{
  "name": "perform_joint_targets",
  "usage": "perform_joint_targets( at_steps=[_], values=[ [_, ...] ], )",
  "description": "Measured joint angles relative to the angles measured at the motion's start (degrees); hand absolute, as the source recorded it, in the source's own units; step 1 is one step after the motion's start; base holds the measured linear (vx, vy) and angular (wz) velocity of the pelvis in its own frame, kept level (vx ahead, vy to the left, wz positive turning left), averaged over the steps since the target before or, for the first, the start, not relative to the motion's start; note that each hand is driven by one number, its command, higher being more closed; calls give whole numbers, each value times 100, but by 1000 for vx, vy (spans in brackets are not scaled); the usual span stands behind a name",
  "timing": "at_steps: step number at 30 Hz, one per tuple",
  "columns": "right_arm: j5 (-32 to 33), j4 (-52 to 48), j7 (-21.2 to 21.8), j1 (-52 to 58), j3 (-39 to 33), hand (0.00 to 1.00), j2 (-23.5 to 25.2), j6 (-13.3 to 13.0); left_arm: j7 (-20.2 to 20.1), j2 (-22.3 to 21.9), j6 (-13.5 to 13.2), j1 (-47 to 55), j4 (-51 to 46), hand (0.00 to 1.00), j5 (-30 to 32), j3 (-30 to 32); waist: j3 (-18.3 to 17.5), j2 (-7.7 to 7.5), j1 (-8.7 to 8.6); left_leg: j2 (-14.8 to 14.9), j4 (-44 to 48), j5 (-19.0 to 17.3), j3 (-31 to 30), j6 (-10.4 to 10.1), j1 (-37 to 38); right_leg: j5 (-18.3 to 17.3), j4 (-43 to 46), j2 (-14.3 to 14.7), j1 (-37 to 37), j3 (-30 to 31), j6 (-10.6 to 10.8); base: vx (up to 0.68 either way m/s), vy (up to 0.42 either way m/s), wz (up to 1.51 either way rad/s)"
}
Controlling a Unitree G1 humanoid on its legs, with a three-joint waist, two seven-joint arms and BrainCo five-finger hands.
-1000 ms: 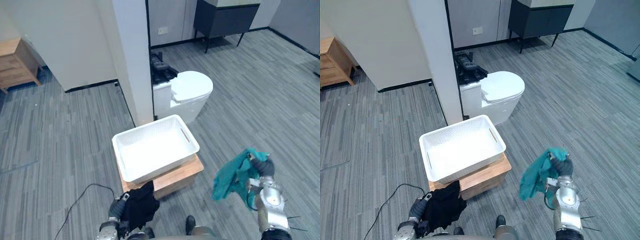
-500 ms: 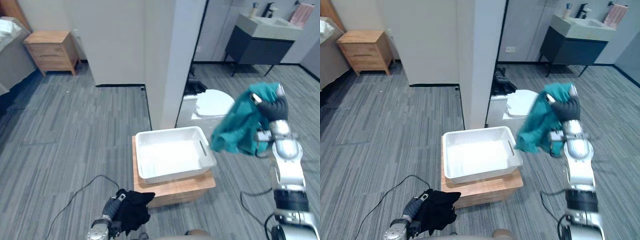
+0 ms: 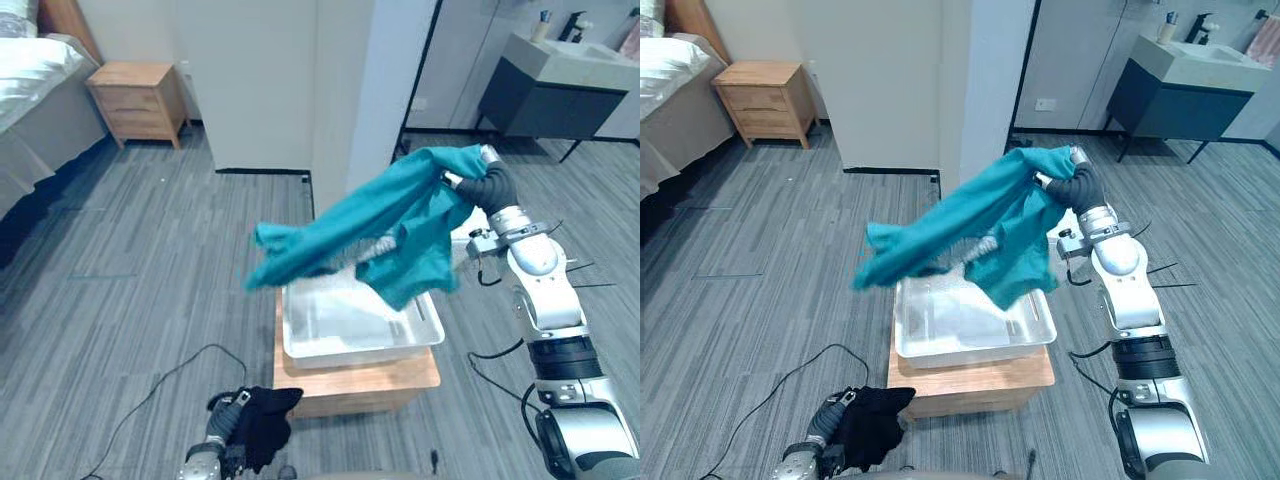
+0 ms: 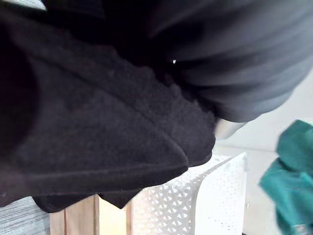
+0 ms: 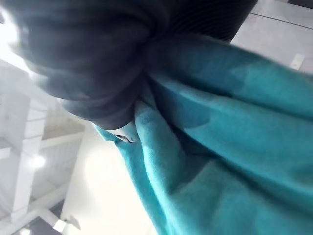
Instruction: Tidy the bed and pick cloth on bed and put in laundry
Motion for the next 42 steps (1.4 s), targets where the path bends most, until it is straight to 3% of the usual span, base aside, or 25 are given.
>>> perform_joint_targets(
  at_steps=[2, 3, 7, 10, 13, 14, 17, 20, 23, 29, 33, 36, 42],
  values=[
    [-1, 373, -9, -1, 31, 100, 144, 63, 1, 22, -6, 16, -47, 100, 0, -38, -19, 35, 38, 8, 0, 41, -5, -42, -38, 0, 3, -6, -6, -138, 0, -41, -21, 47],
    [-2, 559, -7, -2, 87, 100, 252, 122, 2, 24, -6, 33, -73, 100, 0, -38, -16, 54, 137, 10, 0, 77, -8, -94, -89, -1, 3, -5, -42, -181, 1, -72, -40, 17],
    [-66, 993, 28, -62, 207, 100, 496, 149, 4, 14, 5, 144, -269, 100, -5, -161, 109, 279, 180, 28, -47, 214, -69, 7, -480, -10, -12, 18, -301, -254, 4, -153, -32, 14],
    [-226, 1497, 27, -472, 473, 100, 495, 123, 4, -4, 7, -55, -491, 100, -25, -212, 504, 490, 124, 110, -50, 259, 232, 29, -779, -35, -185, 27, -487, -256, 52, -244, -12, 13],
    [-337, 2134, -2, -820, 550, 100, 467, 59, 19, 6, -9, -290, -735, 100, -138, -294, 879, 725, 183, 301, -50, 549, 256, 0, -1071, 129, -196, 196, -769, -309, 0, -205, -35, 10],
    [-424, 2331, -20, -896, 564, 0, 456, 8, 26, 23, -17, -348, -845, 100, -228, -388, 972, 764, 234, 361, -50, 614, 244, -4, -1200, 179, -248, 219, -854, -374, 11, -176, -50, 12],
    [-584, 3218, -121, -1315, 562, 0, 417, -50, 51, 22, -20, -434, -1114, 100, -293, -657, 1204, 814, 305, 467, -49, 707, 232, -69, -1382, 386, -398, 309, -926, -468, -86, -102, -39, 11],
    [-753, 4008, -251, -1591, 554, 0, 162, -79, 4, 20, -29, -573, -1246, 100, -358, -918, 1371, 935, 424, 482, -50, 742, 235, -81, -1427, 424, -433, 313, -927, -535, -63, -41, 1, 12],
    [-1077, 4598, -251, -1606, 495, 0, 92, -106, -15, 20, -189, -545, -1531, 100, -386, -968, 1404, 979, 424, 436, -50, 757, 225, -102, -1438, 385, -480, 293, -909, -581, -4, 13, 0, 0],
    [-1740, 4788, -297, -1582, 319, 0, 49, -103, -244, 105, -264, -562, -2931, 100, -489, -1187, 1413, 951, 254, 288, -54, 823, 187, -17, -1139, 324, -481, 163, -563, -672, 140, 88, 10, 9],
    [-2337, 4403, -390, -1247, 325, 0, 49, -63, -282, 296, -268, -615, -3871, 100, -518, -1177, 1405, 925, 252, 293, -56, 761, 272, 21, -933, 259, -478, 162, -395, -568, 167, 60, -4, -7],
    [-2665, 3855, -511, -556, 344, 0, 55, 214, -374, 379, -262, -624, -4501, 100, -528, -1115, 1339, 854, 154, 338, -61, 723, 487, 43, -787, 255, -496, 191, -310, -433, 161, 24, -15, -25],
    [-2670, 2869, -492, 1531, 211, 0, 188, 772, -507, 622, -179, -1101, -4981, 100, -756, -715, 765, 485, -151, 515, -62, 627, 911, -51, -546, 273, -493, 297, -302, -60, 100, 6, -22, -37]
  ],
)
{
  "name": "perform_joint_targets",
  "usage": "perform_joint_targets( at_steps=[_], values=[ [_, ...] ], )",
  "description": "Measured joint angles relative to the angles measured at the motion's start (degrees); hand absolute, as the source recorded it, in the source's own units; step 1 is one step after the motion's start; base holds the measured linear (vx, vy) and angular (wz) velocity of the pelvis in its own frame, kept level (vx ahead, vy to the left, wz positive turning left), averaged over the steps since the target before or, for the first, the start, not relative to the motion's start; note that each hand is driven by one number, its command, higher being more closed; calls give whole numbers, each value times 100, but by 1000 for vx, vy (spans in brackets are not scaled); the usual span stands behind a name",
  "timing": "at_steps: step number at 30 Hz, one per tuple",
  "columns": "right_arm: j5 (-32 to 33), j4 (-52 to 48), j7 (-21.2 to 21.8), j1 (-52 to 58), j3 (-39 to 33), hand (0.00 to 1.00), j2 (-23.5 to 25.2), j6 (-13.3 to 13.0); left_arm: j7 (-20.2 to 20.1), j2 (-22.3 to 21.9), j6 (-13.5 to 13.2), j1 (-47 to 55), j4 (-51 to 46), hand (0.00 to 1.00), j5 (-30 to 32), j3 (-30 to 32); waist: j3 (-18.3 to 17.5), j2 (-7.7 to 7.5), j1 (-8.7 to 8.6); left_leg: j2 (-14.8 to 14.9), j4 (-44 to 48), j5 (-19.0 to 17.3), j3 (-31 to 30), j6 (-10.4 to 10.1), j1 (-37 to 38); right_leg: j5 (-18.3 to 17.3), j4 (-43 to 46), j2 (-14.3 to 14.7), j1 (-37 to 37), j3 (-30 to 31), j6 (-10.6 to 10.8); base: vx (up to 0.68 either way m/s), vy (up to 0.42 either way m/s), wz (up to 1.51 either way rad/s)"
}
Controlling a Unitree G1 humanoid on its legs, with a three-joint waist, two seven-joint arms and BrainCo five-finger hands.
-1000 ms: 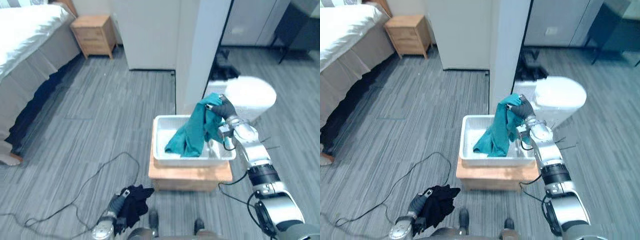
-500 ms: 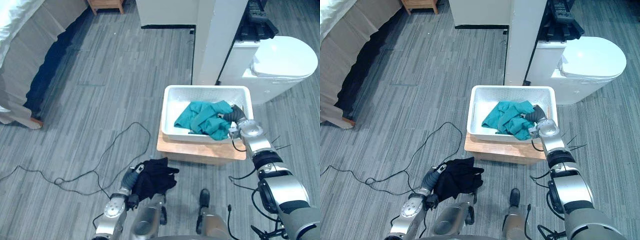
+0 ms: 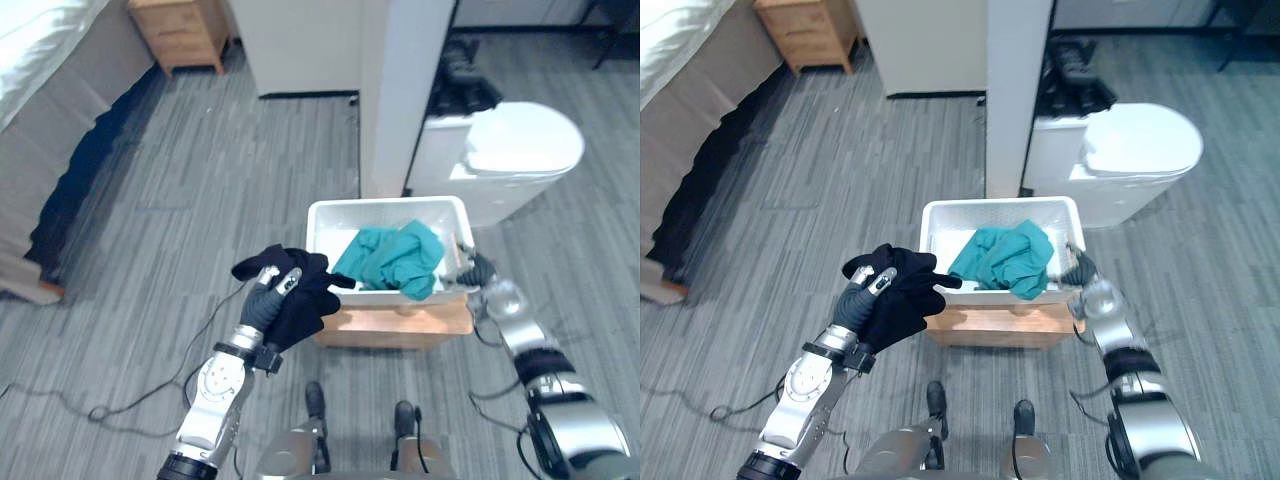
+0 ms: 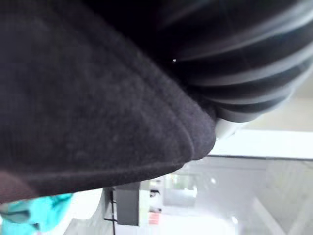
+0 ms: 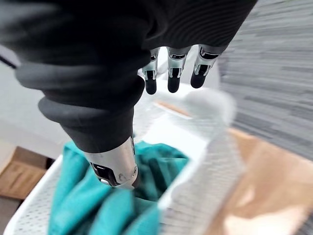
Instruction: Tidy the bed and pick cloth on bed and put in laundry
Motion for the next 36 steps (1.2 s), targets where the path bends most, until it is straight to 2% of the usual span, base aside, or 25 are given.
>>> perform_joint_targets(
  at_steps=[4, 5, 7, 8, 9, 10, 11, 12, 13, 14, 15, 16, 17, 18, 19, 21, 22, 25, 26, 27, 28, 33, 34, 35, 36],
  values=[
    [22, -370, 15, 1078, -147, 0, 124, 163, 412, 301, 400, -965, 170, 100, 49, 125, -153, -105, -293, 123, -2, -56, 273, -74, 182, 34, -24, 116, 32, 272, -98, -80, -20, -37],
    [34, -414, 20, 1276, -146, 0, 134, 219, 569, 396, 504, -1362, 539, 100, 101, 134, -160, -109, -385, 148, -2, -63, 328, -78, 227, 48, -65, 130, 62, 305, -104, -121, -10, -29],
    [78, -644, 30, 1627, -126, 0, 170, 272, 782, 551, 672, -2006, 1296, 100, 127, 135, -204, -110, -441, 201, -3, -76, 460, -58, 240, 47, -108, 164, 34, 399, -104, -112, -4, -34],
    [84, -715, 32, 1730, -108, 0, 192, 275, 859, 607, 694, -2214, 1576, 100, 152, 135, -227, -117, -469, 219, -3, -77, 480, -57, 228, 47, -135, 184, 12, 460, -104, -110, -10, -35],
    [118, -823, 34, 1879, -92, 0, 261, 274, 987, 752, 702, -2564, 2106, 100, 208, 132, -269, -134, -578, 254, -4, -80, 562, -61, 158, 46, -189, 202, -39, 491, -105, -110, -18, -31],
    [212, -835, 37, 1961, -55, 0, 316, 285, 1100, 874, 700, -2889, 2604, 100, 277, 127, -299, -184, -679, 274, -6, -132, 650, -131, 58, 45, -248, 211, -136, 547, -105, -118, -22, -31],
    [239, -836, 37, 1989, -19, 0, 352, 290, 1152, 940, 697, -3041, 2820, 100, 309, 118, -323, -231, -709, 263, -6, -207, 717, -237, 14, 44, -288, 193, -202, 614, -108, -102, 5, -54],
    [298, -839, 34, 2123, 104, 0, 399, 293, 1260, 1001, 682, -3503, 3385, 100, 375, 71, -321, -460, -718, 148, 424, -148, 934, -134, -113, 54, -379, 56, -434, 793, -106, -43, 14, -57],
    [365, -869, 34, 2159, 121, 0, 398, 295, 1312, 1016, 666, -3664, 3607, 100, 418, 9, -329, -459, -711, 207, 649, -238, 934, -123, -196, 44, -427, 83, -447, 870, -93, -18, 3, -66],
    [451, -960, 22, 2169, 130, 0, 402, 288, 1386, 1094, 664, -3894, 3886, 100, 463, -118, -278, -362, -710, 294, 492, -435, 909, 9, -276, -23, -420, 188, -531, 932, 19, -47, -19, -34],
    [578, -947, 14, 2154, 148, 0, 543, 282, 1434, 1204, 660, -4280, 4187, 100, 547, -272, -62, -353, -838, 371, 219, -406, 948, -44, -341, 101, 298, 399, -868, 941, -212, -57, -5, -3],
    [659, -938, 11, 2177, 150, 0, 593, 283, 1485, 1225, 660, -4400, 4247, 100, 571, -344, 1, -395, -927, 344, 28, -392, 974, -116, -345, 91, 479, 442, -888, 927, -208, -24, 29, 39],
    [724, -940, -3, 2220, 146, 0, 733, 281, 1536, 1326, 661, -4551, 4263, 100, 664, -435, 5, -684, -1042, 161, 59, -324, 1136, -143, -408, -111, 331, 242, -816, 976, -285, 31, 5, 9],
    [792, -909, -57, 2059, 132, 0, 734, 271, 1672, 1445, 651, -4692, 4272, 100, 739, -437, 309, -635, -977, 305, 73, -61, 1307, -49, -504, 16, 88, 316, -828, 1046, -183, -21, -4, -25],
    [892, -914, -134, 1907, 145, 0, 760, 257, 1743, 1564, 678, -4790, 4312, 100, 802, -440, 539, -635, -965, 291, 16, 97, 1363, 12, -538, 137, -7, 309, -855, 1106, -173, -81, -13, -47],
    [1005, -917, -245, 1785, 148, 0, 809, 205, 1797, 1589, 782, -5017, 4514, 100, 944, -450, 832, -652, -1005, 202, 9, 123, 1386, 52, -668, 216, 11, 219, -996, 1113, -84, -102, 43, -8],
    [1077, -923, -264, 1777, 147, 0, 833, 155, 1808, 1590, 897, -5097, 4519, 0, 998, -453, 1010, -672, -998, 150, 9, 122, 1419, 55, -688, 271, 19, 174, -1038, 1153, -46, -71, 54, -3],
    [1123, -930, -291, 1753, 153, 0, 917, 23, 1812, 1596, 1164, -5197, 4538, 0, 1040, -462, 1220, -699, -995, 54, 7, 120, 1445, 60, -865, 317, 116, 117, -1269, 1229, -111, -12, 27, -1],
    [1274, -928, -389, 1599, 173, 0, 986, -166, 1730, 1587, 1595, -5346, 4857, 0, 1016, -618, 1352, -750, -995, 10, 7, 123, 1422, 64, -931, 340, 121, 82, -1333, 1223, -95, 46, 45, 4],
    [1361, -927, -410, 1510, 176, 0, 986, -279, 1629, 1580, 1731, -5346, 4890, 0, 976, -617, 1362, -754, -991, 1, 7, 139, 1395, 87, -938, 340, 119, 77, -1337, 1218, -94, 160, 0, 0],
    [1387, -745, -375, 1417, 258, 0, 974, -443, 1794, 1571, 1436, -5329, 4883, 0, 977, -481, 1362, -754, -976, 29, 0, 139, 1385, 90, -736, 305, 104, 90, -1145, 1202, -142, 139, -34, -4],
    [1387, -694, -367, 1422, 371, 0, 979, -443, 1791, 1542, 1435, -5311, 4842, 0, 978, -438, 1353, -745, -978, 41, -7, 117, 1364, 62, -722, 293, 112, 102, -1116, 1182, -128, 11, -6, 2],
    [1390, -543, -347, 1432, 326, 0, 988, -471, 1798, 1581, 1434, -5198, 4545, 0, 979, -338, 1356, -730, -928, -7, -16, 103, 1314, 77, -598, 214, 144, 86, -964, 1096, 17, 16, 31, 31],
    [1383, -116, -236, 1398, 102, 0, 1017, -490, 1805, 1691, 1344, -4979, 4009, 0, 1013, -297, 1362, -721, -822, -16, -17, 42, 1223, 73, -268, 159, 141, 61, -565, 955, 139, 45, 42, 51],
    [1355, 400, -105, 1413, -155, 0, 1063, -507, 1869, 1812, 990, -4628, 3588, 0, 1108, -98, 1300, -724, -796, -20, -16, -28, 1190, 105, 75, 87, 97, 78, -167, 831, 80, 61, 32, 52]
  ],
)
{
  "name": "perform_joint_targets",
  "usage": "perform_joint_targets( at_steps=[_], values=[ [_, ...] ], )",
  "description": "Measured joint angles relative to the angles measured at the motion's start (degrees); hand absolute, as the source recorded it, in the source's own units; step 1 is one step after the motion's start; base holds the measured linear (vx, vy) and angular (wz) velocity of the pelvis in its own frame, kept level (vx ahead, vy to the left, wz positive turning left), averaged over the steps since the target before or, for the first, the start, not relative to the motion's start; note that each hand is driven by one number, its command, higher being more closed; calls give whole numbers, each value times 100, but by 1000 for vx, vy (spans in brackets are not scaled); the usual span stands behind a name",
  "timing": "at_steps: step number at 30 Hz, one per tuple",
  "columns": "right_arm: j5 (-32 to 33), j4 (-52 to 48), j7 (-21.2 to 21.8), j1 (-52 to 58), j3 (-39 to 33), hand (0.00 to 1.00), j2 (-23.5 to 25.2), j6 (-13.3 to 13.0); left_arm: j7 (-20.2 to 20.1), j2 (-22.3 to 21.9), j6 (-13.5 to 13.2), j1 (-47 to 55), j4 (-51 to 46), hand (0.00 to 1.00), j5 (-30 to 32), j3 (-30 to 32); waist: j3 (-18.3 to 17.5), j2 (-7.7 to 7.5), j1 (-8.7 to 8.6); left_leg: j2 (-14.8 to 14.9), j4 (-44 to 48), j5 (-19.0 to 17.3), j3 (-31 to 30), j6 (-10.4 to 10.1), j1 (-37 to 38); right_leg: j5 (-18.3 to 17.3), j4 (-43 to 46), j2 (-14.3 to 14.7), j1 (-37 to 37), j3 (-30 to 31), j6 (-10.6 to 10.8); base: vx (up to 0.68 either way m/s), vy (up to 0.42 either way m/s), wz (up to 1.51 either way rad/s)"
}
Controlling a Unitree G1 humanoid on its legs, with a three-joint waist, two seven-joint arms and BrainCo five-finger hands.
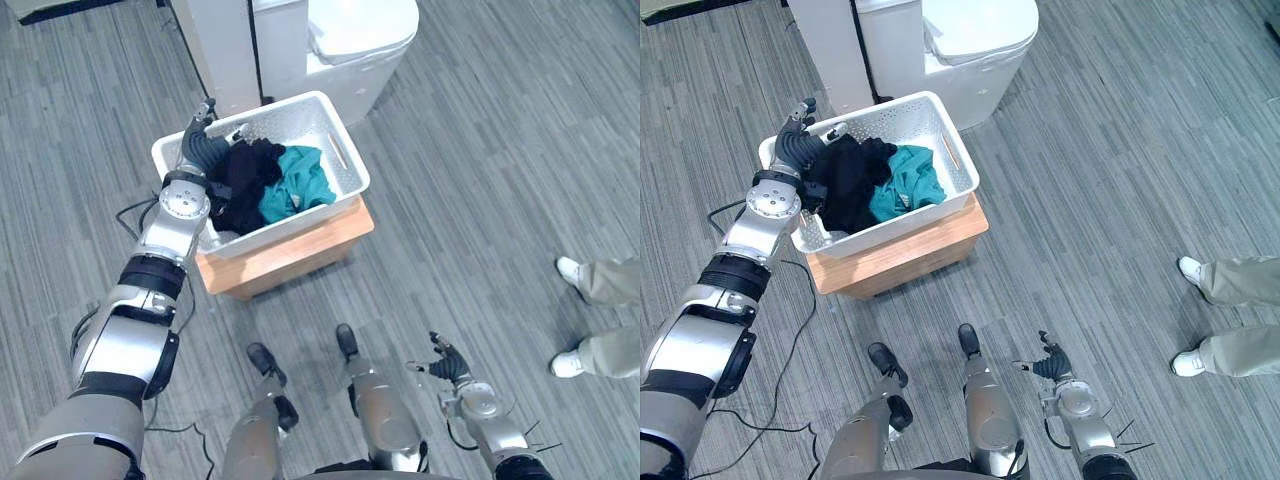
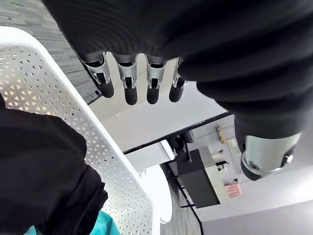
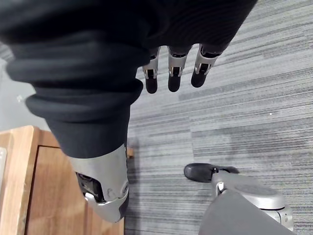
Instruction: Tidy the bed and pick cloth on bed and put in laundry
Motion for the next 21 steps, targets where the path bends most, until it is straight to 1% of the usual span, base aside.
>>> perform_joint_targets(
  at_steps=[1, 2, 3, 4, 5, 6, 7, 8, 9, 11, 12, 14, 16, 17, 18, 19, 20, 21],
  values=[
    [-59, 310, 110, 19, -149, 0, 16, 12, 124, 52, -285, 249, -252, 0, -41, 195, -145, 17, 45, 17, 0, -57, -36, 6, 146, -115, 16, -7, 158, -46, -27, 100, -6, 42],
    [-110, 741, 269, 138, -431, 0, 27, 38, 335, 66, -741, 710, -683, 0, -289, 589, -594, 130, 224, 9, 0, -135, -79, -25, 222, -310, 31, -6, 251, -84, -111, 164, -31, 31],
    [-119, 970, 380, 285, -596, 0, 23, 55, 441, 63, -1021, 1103, -1042, 0, -528, 985, -896, 239, 390, -9, 0, -195, -132, -20, 276, -401, 41, -20, 354, -131, -146, 181, -34, 27],
    [-127, 1002, 389, 351, -600, 0, 12, 74, 464, 49, -1121, 1279, -1161, 0, -637, 1189, -980, 282, 449, -22, 0, -225, -167, -25, 277, -426, 47, -39, 410, -182, -162, 169, -17, 35],
    [-139, 1084, 412, 379, -589, 0, 7, 94, 507, 28, -1228, 1552, -1246, 0, -779, 1451, -1073, 373, 534, -54, 0, -261, -269, -17, 297, -489, 52, -66, 479, -261, -154, 108, -5, 47],
    [-133, 1189, 472, 364, -591, 0, 10, 116, 519, -88, -1297, 1969, -1244, 0, -928, 1744, -1146, 482, 606, -99, 1, -280, -371, 8, 343, -567, 90, -106, 514, -383, -148, 145, 3, 62],
    [-93, 1342, 469, 218, -597, 0, 46, 117, 519, -215, -1301, 2489, -1201, 0, -1035, 1981, -1155, 554, 622, -138, 1, -291, -476, 24, 371, -630, 120, -142, 566, -447, -131, 106, 6, 51],
    [-77, 1381, 465, 168, -602, 0, 71, 116, 520, -325, -1296, 2729, -1159, 0, -1057, 2048, -1157, 561, 650, -159, 1, -296, -519, 32, 377, -656, 132, -160, 579, -494, -107, 118, 7, 44],
    [-27, 1482, 442, 107, -640, 0, 135, 108, 482, -690, -1250, 3133, -1113, 0, -1216, 2099, -1167, 574, 737, -194, 2, -296, -596, 29, 378, -686, 137, -190, 661, -571, -113, 83, 0, 28],
    [37, 1577, 324, 21, -728, 0, 304, 99, 353, -1337, -1161, 3923, -968, 0, -1466, 2119, -1181, 488, 868, -225, 3, -309, -631, 40, 362, -703, 136, -216, 673, -604, -136, 107, -3, 15],
    [73, 1585, 313, 22, -769, 0, 360, 96, 322, -1498, -1115, 4110, -820, 0, -1491, 2116, -1198, 457, 894, -241, 3, -311, -639, 41, 360, -708, 135, -223, 674, -610, -142, 126, 2, 6],
    [222, 1759, 182, 32, -989, 0, 558, 98, 127, -2003, -900, 4764, -26, 0, -1604, 2115, -1269, 342, 898, -307, 4, -328, -711, 44, 419, -730, 129, -255, 766, -668, -136, 137, -9, 12],
    [221, 1844, 93, 66, -1128, 0, 629, 99, -2, -2236, -856, 5110, 483, 0, -1587, 2069, -1285, 317, 910, -321, 4, -364, -750, 42, 496, -782, 132, -262, 858, -676, -173, 83, -17, 11],
    [221, 1912, 91, 86, -1180, 0, 643, 79, -130, -2354, -829, 5340, 893, 0, -1588, 2009, -1304, 309, 924, -338, 4, -390, -756, 40, 542, -833, 151, -280, 894, -680, -128, 72, -24, 6],
    [224, 1993, 95, 86, -1360, 0, 673, 67, -276, -2457, -818, 5496, 1378, 0, -1587, 1999, -1308, 322, 925, -340, 4, -408, -762, 28, 594, -868, 155, -282, 944, -688, -135, 59, -27, 4],
    [236, 2024, 98, 95, -1425, 0, 679, 67, -372, -2508, -789, 5562, 1596, 0, -1592, 2008, -1312, 331, 926, -337, 4, -417, -763, 23, 615, -884, 157, -281, 942, -694, -139, 26, -39, 1],
    [258, 2105, 107, 112, -1638, 0, 694, 70, -548, -2614, -710, 5688, 2071, 0, -1589, 2005, -1343, 373, 943, -324, 4, -452, -758, -24, 635, -920, 171, -273, 951, -697, -140, 5, -36, 0],
    [260, 2133, 108, 121, -1722, 0, 699, 67, -599, -2663, -668, 5714, 2212, 0, -1588, 2006, -1356, 396, 951, -317, 4, -453, -759, -26, 637, -931, 176, -267, 951, -700, -148, -1, -45, -1]
  ],
)
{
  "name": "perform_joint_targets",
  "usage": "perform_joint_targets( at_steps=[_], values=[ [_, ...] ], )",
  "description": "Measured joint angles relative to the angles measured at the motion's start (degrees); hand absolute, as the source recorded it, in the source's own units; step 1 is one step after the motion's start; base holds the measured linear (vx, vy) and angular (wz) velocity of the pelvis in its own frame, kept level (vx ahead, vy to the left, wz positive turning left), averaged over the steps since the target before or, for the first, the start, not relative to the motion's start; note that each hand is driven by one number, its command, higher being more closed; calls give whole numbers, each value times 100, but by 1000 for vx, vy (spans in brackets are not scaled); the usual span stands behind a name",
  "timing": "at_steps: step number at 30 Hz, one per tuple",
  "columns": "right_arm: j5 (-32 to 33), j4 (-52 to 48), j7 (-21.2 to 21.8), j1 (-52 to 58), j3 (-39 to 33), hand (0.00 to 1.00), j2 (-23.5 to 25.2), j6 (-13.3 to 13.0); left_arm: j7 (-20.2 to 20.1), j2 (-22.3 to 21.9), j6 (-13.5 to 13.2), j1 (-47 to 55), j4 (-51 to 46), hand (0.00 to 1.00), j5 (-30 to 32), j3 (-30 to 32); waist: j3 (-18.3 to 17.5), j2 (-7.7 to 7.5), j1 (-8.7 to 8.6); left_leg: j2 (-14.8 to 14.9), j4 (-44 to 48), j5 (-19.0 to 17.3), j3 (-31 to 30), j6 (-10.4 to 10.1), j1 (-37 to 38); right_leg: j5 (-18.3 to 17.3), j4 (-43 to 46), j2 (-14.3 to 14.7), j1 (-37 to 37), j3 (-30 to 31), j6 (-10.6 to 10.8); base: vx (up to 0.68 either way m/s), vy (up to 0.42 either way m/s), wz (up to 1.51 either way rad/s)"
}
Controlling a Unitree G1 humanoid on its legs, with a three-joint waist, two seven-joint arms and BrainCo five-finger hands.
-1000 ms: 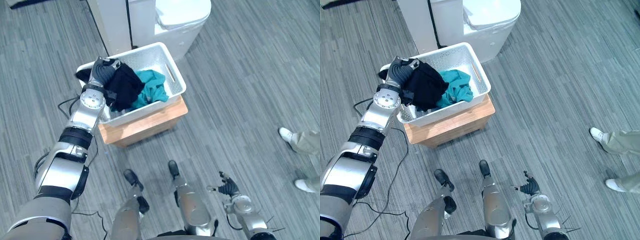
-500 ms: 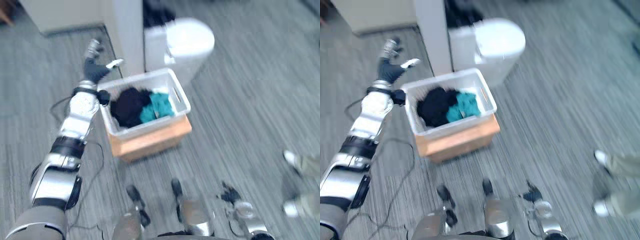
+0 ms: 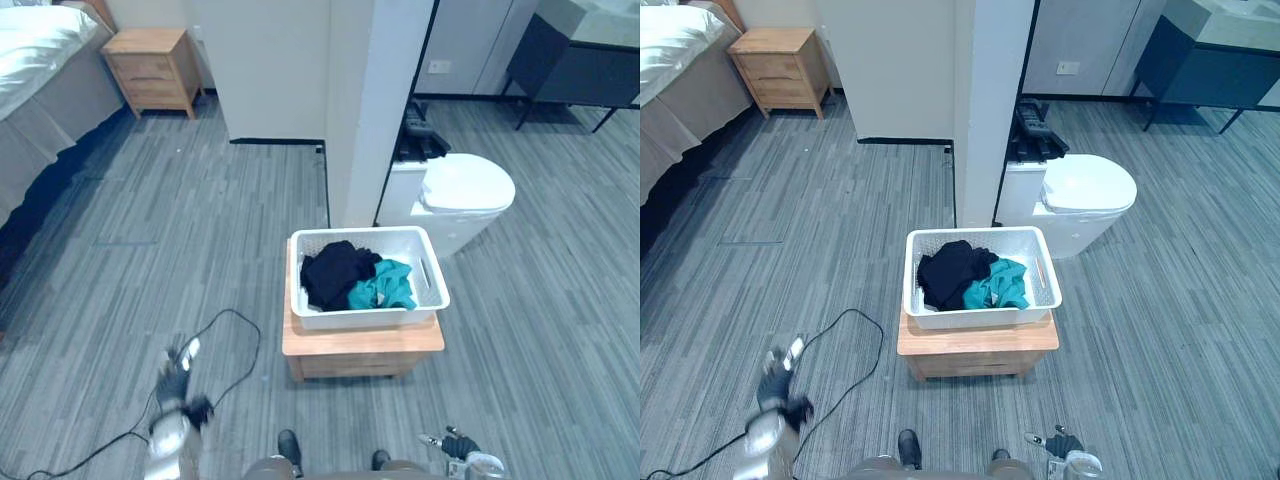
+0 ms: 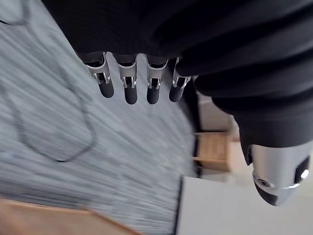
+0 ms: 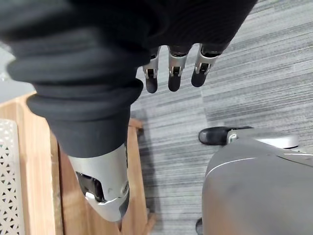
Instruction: Tidy the bed and pick cloth on bed and put in laundry
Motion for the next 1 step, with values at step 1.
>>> perform_joint_targets(
  at_steps=[1],
  values=[
    [0, 87, 1, 13, -112, 0, 2, 3, -104, -86, 82, 34, 208, 0, 3, -6, -25, 48, 20, 13, 0, 0, 0, -1, 8, -25, 17, 10, 0, -5, 3, 0, 0, 0]
  ],
)
